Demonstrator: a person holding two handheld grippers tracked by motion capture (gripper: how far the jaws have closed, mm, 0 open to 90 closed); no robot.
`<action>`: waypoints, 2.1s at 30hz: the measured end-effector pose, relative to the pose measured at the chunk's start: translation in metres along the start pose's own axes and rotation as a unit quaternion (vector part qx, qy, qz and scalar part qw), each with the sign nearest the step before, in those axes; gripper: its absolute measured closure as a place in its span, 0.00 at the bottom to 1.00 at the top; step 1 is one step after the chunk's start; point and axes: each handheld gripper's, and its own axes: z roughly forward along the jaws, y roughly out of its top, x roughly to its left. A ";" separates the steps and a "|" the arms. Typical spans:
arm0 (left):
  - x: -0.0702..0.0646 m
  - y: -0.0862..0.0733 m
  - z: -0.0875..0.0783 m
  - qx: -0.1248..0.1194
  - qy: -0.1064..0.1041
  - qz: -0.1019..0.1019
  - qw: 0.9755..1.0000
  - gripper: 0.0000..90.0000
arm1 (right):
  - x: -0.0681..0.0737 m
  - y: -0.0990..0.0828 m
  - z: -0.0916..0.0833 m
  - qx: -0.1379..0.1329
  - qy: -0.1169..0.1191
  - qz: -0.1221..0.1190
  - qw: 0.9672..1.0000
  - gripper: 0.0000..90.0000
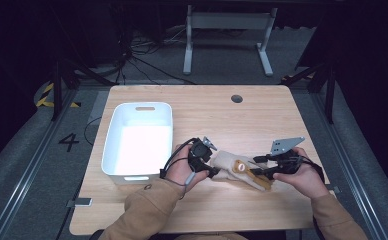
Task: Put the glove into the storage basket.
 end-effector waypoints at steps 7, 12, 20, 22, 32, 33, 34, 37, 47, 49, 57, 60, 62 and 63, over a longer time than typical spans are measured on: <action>-0.001 0.004 0.004 0.005 -0.003 0.008 1.000 0.48 | -0.006 -0.012 -0.016 0.019 -0.032 0.033 0.999 0.58; -0.002 0.006 0.006 0.008 -0.006 0.012 1.000 0.48 | -0.009 -0.019 -0.025 0.051 -0.042 0.068 0.995 0.60; -0.002 0.006 0.007 0.009 -0.011 0.010 1.000 0.48 | -0.016 -0.033 -0.032 0.086 -0.039 0.082 0.992 0.55; -0.002 0.006 0.007 0.012 -0.011 0.013 1.000 0.48 | -0.017 -0.034 -0.033 0.088 -0.035 0.085 0.992 0.55; 0.000 0.005 0.013 0.024 -0.014 0.010 1.000 0.47 | -0.019 -0.044 -0.031 0.118 -0.017 0.087 0.989 0.55; 0.000 0.005 0.013 0.024 -0.014 0.010 1.000 0.47 | -0.019 -0.044 -0.031 0.118 -0.017 0.087 0.989 0.55; 0.000 0.004 0.014 0.025 -0.015 0.010 1.000 0.47 | -0.018 -0.045 -0.030 0.122 -0.014 0.086 0.989 0.55; 0.000 0.004 0.015 0.027 -0.022 0.011 0.999 0.46 | -0.018 -0.045 -0.023 0.123 -0.018 0.078 0.989 0.61; 0.002 0.002 0.025 0.040 -0.024 0.014 0.999 0.48 | -0.015 -0.043 -0.012 0.136 -0.017 0.055 0.989 0.77; 0.003 0.001 0.026 0.036 -0.019 0.004 0.999 0.47 | -0.015 -0.043 -0.010 0.137 -0.018 0.045 0.989 0.81; 0.011 0.003 0.035 0.027 -0.013 -0.002 1.000 0.53 | -0.015 -0.043 -0.010 0.135 -0.024 0.044 0.990 0.85; 0.010 0.004 0.034 0.031 -0.009 0.015 0.999 0.74 | -0.015 -0.042 -0.010 0.132 -0.029 0.039 0.990 0.88; 0.009 0.005 0.031 0.032 -0.007 0.043 0.999 0.89 | -0.015 -0.041 -0.011 0.129 -0.032 0.038 0.990 0.89; 0.009 0.005 0.031 0.032 -0.007 0.043 0.999 0.92 | -0.015 -0.041 -0.011 0.129 -0.032 0.038 0.990 0.89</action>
